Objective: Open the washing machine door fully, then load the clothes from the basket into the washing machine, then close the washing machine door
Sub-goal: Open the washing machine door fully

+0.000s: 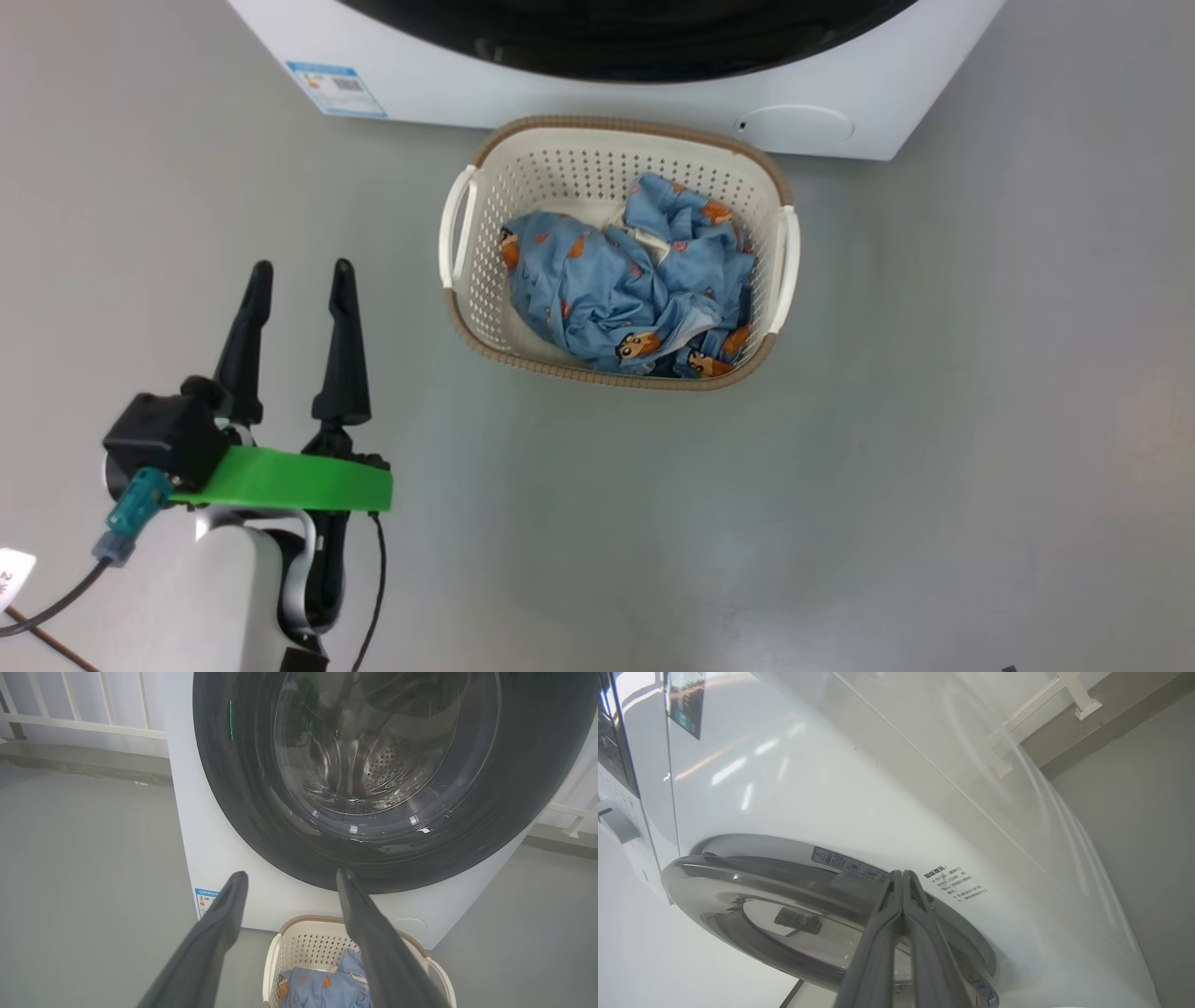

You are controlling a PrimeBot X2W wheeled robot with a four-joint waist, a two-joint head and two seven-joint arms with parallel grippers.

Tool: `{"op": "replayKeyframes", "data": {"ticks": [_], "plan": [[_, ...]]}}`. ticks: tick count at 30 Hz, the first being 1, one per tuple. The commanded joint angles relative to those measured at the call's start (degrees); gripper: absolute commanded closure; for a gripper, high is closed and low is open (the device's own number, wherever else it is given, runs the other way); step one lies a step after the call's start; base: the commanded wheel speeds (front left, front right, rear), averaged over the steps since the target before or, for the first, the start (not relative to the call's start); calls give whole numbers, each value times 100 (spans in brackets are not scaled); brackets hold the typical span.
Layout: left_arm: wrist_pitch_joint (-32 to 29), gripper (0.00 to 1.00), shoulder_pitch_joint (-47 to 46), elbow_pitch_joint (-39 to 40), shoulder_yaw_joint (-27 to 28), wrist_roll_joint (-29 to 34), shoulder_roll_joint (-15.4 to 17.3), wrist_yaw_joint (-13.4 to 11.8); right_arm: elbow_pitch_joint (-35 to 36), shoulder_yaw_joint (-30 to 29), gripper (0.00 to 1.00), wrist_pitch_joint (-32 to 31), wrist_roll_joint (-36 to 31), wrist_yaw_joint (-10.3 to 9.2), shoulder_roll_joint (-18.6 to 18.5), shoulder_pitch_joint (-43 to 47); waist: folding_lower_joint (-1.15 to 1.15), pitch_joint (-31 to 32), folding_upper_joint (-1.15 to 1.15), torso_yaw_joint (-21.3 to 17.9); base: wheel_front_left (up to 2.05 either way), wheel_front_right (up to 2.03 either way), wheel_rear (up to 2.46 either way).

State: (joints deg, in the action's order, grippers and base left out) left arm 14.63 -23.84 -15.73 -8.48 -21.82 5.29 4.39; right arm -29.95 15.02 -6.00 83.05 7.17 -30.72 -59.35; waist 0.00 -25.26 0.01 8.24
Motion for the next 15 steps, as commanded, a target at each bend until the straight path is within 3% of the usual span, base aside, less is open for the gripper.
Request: {"op": "replayKeyframes", "data": {"ticks": [1, 15], "plan": [[37, 0, -117, 136, 207, 103, 78, 41, 175, 79, 100, -200, 148, 32, -108, -116, 0, -128, -1, 100, 0, 0, 0], [37, 0, -147, 33, 297, 215, -107, 190, -81, -2, 100, -1169, 900, 32, -122, -614, 0, -245, -1, 330, 0, 0, 0]]}}
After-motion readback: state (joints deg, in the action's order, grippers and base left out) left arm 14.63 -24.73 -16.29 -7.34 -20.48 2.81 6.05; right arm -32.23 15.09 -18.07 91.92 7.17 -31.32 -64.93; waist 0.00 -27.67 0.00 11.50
